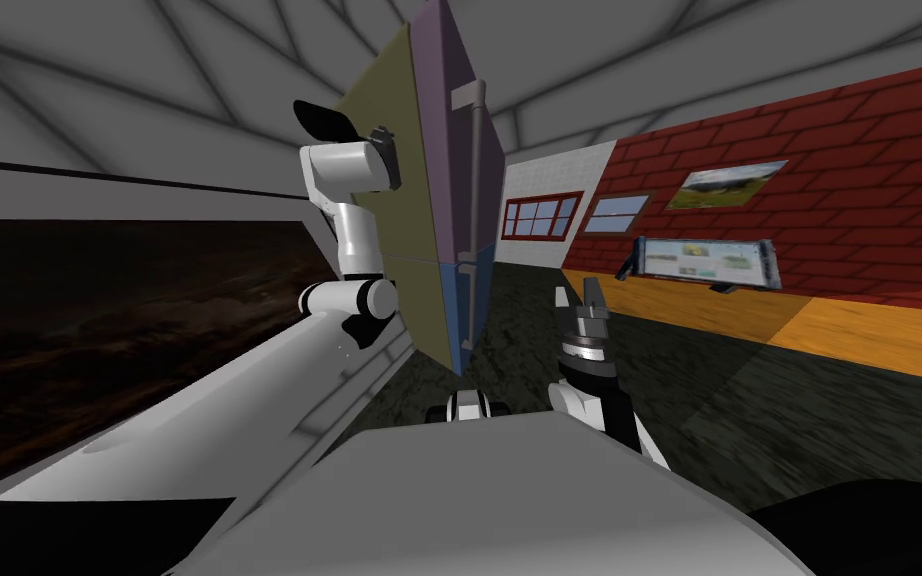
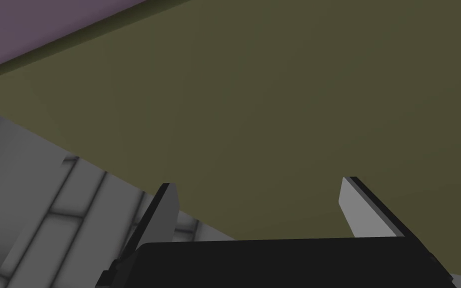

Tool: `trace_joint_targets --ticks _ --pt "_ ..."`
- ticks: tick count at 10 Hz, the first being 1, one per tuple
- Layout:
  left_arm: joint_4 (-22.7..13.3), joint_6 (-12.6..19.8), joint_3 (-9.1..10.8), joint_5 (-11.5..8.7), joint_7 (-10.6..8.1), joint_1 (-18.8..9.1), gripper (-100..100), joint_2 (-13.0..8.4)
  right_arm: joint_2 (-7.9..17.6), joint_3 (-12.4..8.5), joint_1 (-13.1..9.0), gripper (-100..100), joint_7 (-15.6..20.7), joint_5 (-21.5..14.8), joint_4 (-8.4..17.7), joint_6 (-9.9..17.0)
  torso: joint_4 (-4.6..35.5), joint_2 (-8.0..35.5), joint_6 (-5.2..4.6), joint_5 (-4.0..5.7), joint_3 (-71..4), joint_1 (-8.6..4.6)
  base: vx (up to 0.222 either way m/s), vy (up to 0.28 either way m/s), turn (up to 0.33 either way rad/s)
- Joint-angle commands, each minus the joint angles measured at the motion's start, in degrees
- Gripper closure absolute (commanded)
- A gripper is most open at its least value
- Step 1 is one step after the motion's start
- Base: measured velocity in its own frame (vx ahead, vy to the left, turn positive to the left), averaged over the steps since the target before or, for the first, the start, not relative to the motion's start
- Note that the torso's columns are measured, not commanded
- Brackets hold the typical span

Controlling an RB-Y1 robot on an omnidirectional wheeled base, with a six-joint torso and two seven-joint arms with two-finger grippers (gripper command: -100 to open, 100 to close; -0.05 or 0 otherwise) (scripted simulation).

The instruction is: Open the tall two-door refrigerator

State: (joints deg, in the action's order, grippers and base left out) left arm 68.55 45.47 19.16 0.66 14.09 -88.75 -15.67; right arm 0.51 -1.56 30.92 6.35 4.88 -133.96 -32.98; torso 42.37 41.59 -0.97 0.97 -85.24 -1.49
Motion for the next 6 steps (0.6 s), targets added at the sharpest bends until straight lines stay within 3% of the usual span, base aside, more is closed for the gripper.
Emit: trace_joint_targets --ticks 1,3,4,6 --pt "-3.01 2.54 0.16 -0.06 0.07 -3.96 -100 0.46 0.00 0.00 0.00 0 0.00 0.00 0.00 0.00 0.05 -0.04 -0.10 0.08 -0.08 -0.05 0.007 -0.012 0.045" --pt "-3.01 2.54 0.16 -0.06 0.07 -5.62 -100 0.46 0.00 0.00 0.01 0 0.00 0.00 0.00 0.00 0.02 0.05 -0.10 0.13 0.05 -0.25 0.010 -0.019 0.022" --pt "-5.71 5.75 0.68 -0.37 0.47 -7.41 -100 0.24 0.00 0.00 0.00 0 0.00 0.00 0.00 0.00 0.08 0.09 -0.17 0.19 0.02 -0.28 0.001 -0.028 0.020" --pt "-5.71 5.75 0.68 -0.37 0.47 -9.13 -100 0.24 0.00 0.00 0.00 0 0.00 0.00 0.00 0.00 0.02 0.14 -0.21 0.25 0.12 -0.46 0.013 -0.020 0.025"
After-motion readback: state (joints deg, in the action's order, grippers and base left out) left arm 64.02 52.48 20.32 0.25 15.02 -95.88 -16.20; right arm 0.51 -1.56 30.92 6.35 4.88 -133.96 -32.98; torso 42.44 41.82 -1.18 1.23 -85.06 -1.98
